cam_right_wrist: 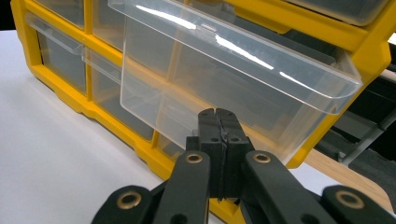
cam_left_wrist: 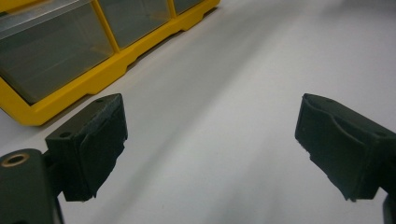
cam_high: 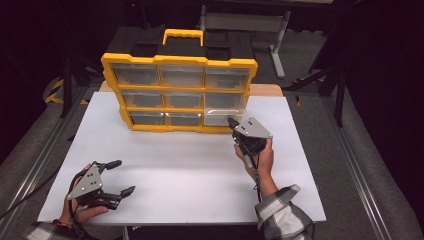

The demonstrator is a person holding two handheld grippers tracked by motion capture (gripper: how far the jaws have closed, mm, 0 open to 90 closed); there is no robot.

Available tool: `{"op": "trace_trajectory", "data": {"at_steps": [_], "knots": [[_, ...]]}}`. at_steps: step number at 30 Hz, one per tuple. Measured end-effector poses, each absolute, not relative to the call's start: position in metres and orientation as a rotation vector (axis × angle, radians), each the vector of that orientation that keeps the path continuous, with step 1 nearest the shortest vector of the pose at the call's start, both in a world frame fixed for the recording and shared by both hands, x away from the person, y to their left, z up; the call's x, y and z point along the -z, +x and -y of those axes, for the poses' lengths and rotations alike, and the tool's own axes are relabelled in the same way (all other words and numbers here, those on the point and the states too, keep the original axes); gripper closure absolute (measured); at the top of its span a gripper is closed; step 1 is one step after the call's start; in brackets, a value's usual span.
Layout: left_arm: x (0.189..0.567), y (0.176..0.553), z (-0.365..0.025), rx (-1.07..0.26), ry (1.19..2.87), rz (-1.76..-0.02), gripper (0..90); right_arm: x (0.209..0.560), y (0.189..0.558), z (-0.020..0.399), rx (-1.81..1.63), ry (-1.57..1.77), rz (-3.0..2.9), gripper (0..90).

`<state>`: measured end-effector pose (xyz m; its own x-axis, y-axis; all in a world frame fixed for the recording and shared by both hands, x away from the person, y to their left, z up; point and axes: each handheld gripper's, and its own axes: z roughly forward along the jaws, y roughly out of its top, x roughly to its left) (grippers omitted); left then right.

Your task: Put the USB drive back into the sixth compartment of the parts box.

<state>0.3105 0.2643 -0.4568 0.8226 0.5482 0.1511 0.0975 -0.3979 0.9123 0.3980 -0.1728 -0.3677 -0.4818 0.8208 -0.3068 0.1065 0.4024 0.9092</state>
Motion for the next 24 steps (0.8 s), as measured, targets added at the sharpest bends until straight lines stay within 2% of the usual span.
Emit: {"op": "trace_trajectory", "data": {"at_steps": [24], "knots": [[0.4573, 0.3160, -0.2655, -0.511, 1.932, -0.476, 10.2, 0.3612, 0.4014, 0.1690, -1.115, 0.792, -1.855, 90.0]]}}
